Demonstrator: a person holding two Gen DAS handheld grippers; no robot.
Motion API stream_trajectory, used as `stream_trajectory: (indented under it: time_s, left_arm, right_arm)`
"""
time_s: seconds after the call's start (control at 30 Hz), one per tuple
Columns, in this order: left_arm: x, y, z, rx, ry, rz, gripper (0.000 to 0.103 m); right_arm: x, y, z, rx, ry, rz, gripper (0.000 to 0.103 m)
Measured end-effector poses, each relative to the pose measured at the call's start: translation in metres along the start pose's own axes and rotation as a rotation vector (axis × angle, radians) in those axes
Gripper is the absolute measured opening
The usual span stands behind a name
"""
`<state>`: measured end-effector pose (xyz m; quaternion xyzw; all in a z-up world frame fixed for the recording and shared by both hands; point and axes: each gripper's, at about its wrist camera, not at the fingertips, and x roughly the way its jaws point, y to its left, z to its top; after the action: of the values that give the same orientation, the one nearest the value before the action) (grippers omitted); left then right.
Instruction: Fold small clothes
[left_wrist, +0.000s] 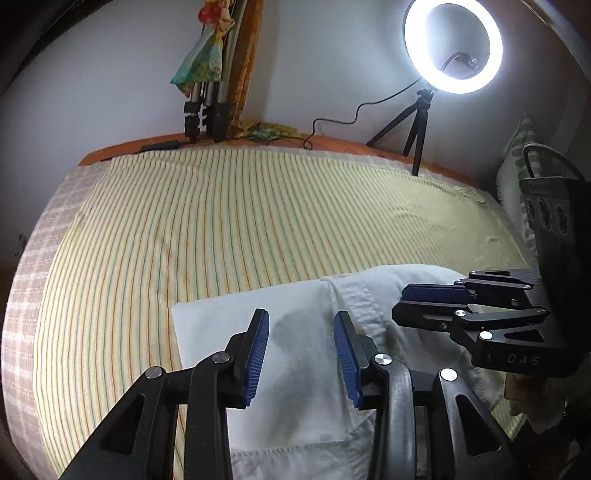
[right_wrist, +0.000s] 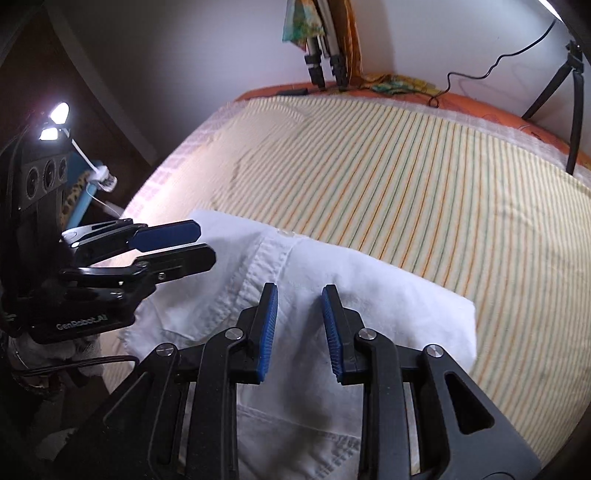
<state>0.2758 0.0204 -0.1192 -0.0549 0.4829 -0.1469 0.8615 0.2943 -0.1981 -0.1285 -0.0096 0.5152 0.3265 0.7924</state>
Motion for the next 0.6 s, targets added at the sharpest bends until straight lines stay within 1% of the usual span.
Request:
stream_trajectory:
  time_s: [0.03,0.1,0.13,0.2,0.27,0.33,0.4,0.43,0.5,0.6]
  left_arm:
    - [0.006,0.004,-0.003,0.006,0.036,-0.007,0.035]
    - [0.018,0.010,-0.010,-0.012,0.059,-0.015,0.034]
    - [0.022,0.011,-0.015,-0.008,0.059,-0.018,0.034]
    - [0.024,0.007,-0.021,0.030,0.028,-0.009,0.034]
    - [0.023,0.004,-0.022,0.052,0.023,0.000,0.035]
    - [0.019,0.007,-0.020,0.038,0.036,-0.016,0.035]
    - [0.010,0.012,-0.017,0.006,0.036,-0.024,0.034]
    - [0.001,0.014,-0.018,-0.004,0.017,-0.031,0.034]
    - [-0.013,0.015,-0.018,-0.001,-0.018,-0.033,0.034]
    - [-0.024,0.016,-0.019,0.002,-0.035,-0.035,0.034]
  right_arm:
    - [0.005,-0.001,-0.001,-0.006,0.013,-0.002,0.026]
    - [0.012,-0.003,-0.004,-0.012,0.028,0.000,0.026]
    - [0.016,-0.004,-0.006,-0.014,0.036,-0.001,0.026]
    - [0.024,-0.006,-0.011,-0.021,0.042,-0.006,0.026]
    - [0.025,-0.003,-0.012,-0.050,0.038,-0.012,0.026]
    - [0.018,-0.008,-0.010,-0.019,0.043,0.021,0.026]
    - [-0.002,-0.019,-0.011,0.038,-0.015,0.080,0.027]
    - [-0.013,-0.024,-0.013,0.052,-0.045,0.094,0.027]
    - [-0.023,-0.031,-0.017,0.059,-0.072,0.089,0.027]
    - [-0.026,-0.039,-0.020,0.060,-0.065,0.042,0.027]
